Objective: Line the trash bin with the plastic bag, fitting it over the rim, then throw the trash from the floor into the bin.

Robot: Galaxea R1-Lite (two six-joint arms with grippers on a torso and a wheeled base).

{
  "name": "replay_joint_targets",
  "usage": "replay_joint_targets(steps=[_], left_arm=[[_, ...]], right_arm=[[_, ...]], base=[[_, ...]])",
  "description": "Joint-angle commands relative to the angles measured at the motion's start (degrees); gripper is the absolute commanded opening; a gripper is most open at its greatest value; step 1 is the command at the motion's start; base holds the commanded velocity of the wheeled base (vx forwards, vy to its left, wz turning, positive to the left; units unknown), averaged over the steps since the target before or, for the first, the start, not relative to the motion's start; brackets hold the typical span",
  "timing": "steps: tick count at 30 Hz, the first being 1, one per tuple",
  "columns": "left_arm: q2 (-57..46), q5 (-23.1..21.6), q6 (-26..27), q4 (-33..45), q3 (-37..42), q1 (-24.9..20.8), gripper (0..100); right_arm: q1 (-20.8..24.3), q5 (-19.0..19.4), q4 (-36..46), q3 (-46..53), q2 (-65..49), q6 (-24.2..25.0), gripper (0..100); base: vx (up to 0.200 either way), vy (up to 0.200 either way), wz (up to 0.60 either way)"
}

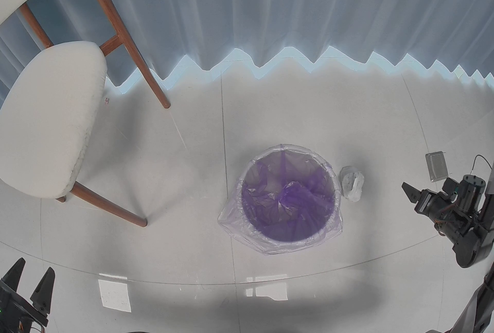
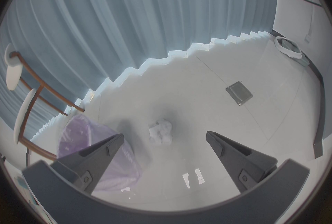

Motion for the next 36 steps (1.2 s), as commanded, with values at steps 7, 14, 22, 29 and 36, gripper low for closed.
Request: replay_joint_targets(steps=[7, 14, 22, 29, 36], left_arm=[[-10.69, -3.72, 1.72, 2.97, 4.25, 9.02, 100], [-12.89, -4.24, 7.17, 2.53, 4.69, 7.96, 100], [-14.03, -4.51, 17.28, 0.95, 6.01, 7.61, 100], [-14.03, -3.89, 16.05, 1.48, 5.83, 7.61, 100], [-14.03, -2.75, 16.05, 1.57, 5.74, 7.52, 100]], right_arm=[[4.67, -3.65, 26.16, -31.09, 14.25, 3.4, 100], [5.55, -6.2, 32.22, -46.39, 22.42, 2.79, 100], [8.19, -7.7, 39.69, -59.75, 30.51, 2.17, 100], [9.42, -8.66, 42.77, -68.18, 36.57, 0.94, 100], [9.33, -8.66, 44.44, -75.21, 40.88, -0.55, 100]], base=[[0.0, 0.0, 0.0], [0.0, 0.0, 0.0], [0.0, 0.0, 0.0], [0.0, 0.0, 0.0], [0.0, 0.0, 0.0]])
